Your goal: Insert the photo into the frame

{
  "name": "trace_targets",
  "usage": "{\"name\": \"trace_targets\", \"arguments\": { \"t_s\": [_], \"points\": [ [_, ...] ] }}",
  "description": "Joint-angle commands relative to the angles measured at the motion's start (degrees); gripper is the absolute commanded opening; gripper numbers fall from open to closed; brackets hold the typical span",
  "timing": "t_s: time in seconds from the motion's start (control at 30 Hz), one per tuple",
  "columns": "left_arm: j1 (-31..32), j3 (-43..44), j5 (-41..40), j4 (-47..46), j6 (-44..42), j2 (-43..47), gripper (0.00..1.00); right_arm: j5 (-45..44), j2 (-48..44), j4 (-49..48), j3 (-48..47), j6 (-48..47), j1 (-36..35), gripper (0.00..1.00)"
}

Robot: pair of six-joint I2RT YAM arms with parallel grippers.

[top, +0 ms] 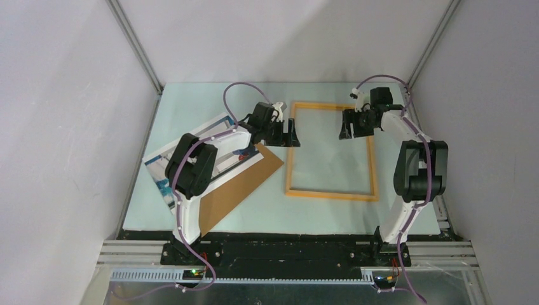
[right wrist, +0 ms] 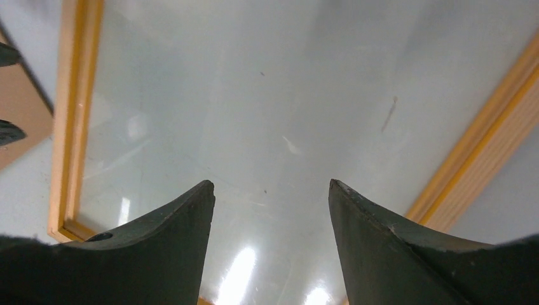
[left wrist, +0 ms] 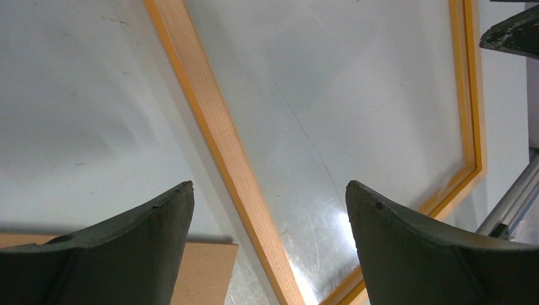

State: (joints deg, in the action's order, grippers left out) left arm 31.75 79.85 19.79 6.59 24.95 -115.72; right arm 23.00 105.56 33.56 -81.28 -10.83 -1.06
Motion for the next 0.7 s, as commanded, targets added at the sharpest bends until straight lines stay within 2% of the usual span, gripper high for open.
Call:
{"name": "trace_targets", "arguments": {
  "t_s": [0.0,0.67],
  "points": [
    [0.07,-0.42,2.22,-1.18,-0.42,2.17,0.94,0.45,-2.29,0.12,3.19,-0.8,2.9,0.7],
    [3.5,-3.08,2.22,-4.33,2.74,0.13,0.91,-3.87,-4.7,-1.96,8.63,-0.72,12.88,0.64]
  ]
}}
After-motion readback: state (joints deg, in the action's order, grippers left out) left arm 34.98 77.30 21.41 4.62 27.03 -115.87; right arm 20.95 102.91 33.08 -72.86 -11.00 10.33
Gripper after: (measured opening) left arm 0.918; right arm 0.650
